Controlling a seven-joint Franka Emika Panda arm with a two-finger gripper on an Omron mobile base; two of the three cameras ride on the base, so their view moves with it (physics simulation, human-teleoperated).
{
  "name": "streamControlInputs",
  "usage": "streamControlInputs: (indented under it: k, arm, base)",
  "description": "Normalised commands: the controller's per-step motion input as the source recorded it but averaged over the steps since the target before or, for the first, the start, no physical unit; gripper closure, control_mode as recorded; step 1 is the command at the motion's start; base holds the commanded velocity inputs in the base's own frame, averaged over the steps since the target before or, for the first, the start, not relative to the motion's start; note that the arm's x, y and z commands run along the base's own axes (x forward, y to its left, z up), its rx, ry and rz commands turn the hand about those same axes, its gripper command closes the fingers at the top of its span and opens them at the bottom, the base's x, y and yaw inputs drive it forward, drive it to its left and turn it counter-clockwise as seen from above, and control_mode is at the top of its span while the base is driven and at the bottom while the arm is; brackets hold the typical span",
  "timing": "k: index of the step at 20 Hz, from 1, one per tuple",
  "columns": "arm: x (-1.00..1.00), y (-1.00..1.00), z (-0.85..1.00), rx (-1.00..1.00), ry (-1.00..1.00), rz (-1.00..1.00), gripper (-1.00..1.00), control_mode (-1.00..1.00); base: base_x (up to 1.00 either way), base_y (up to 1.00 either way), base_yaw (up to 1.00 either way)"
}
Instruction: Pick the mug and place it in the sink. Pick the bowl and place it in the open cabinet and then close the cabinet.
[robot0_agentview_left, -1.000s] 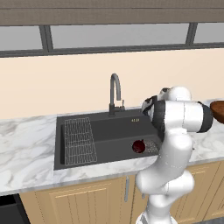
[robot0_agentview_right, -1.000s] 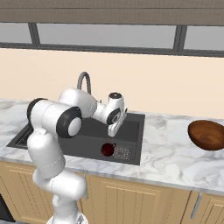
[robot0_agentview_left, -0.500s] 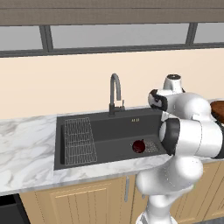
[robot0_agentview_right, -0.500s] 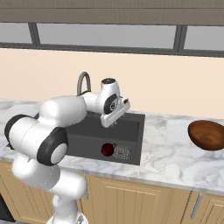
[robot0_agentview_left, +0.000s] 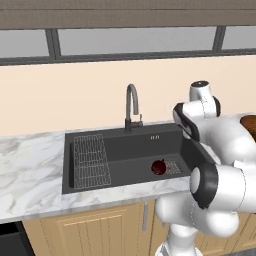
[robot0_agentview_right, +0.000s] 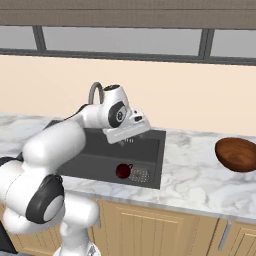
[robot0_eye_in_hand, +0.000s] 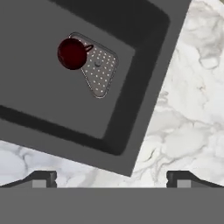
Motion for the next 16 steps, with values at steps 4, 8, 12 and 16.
streamControlInputs:
  k: [4,8,12,16]
  arm:
    - [-0.34,-0.07,0.25,0.00,-0.16,-0.62,-1.00,-1.00]
    - [-0.10,-0.20,0.26,0.00,-0.14,-0.62,-1.00,-1.00]
    - [-0.13,-0.19,0.17,0.00,-0.14,-0.63,-1.00,-1.00]
    - [-0.07,-0.17,0.19,0.00,-0.17,-0.63,-1.00,-1.00]
  base:
    - [0.00,0.00,0.00]
    - [0.00,0.00,0.00]
    - [0.00,0.00,0.00]
    - [0.00,0.00,0.00]
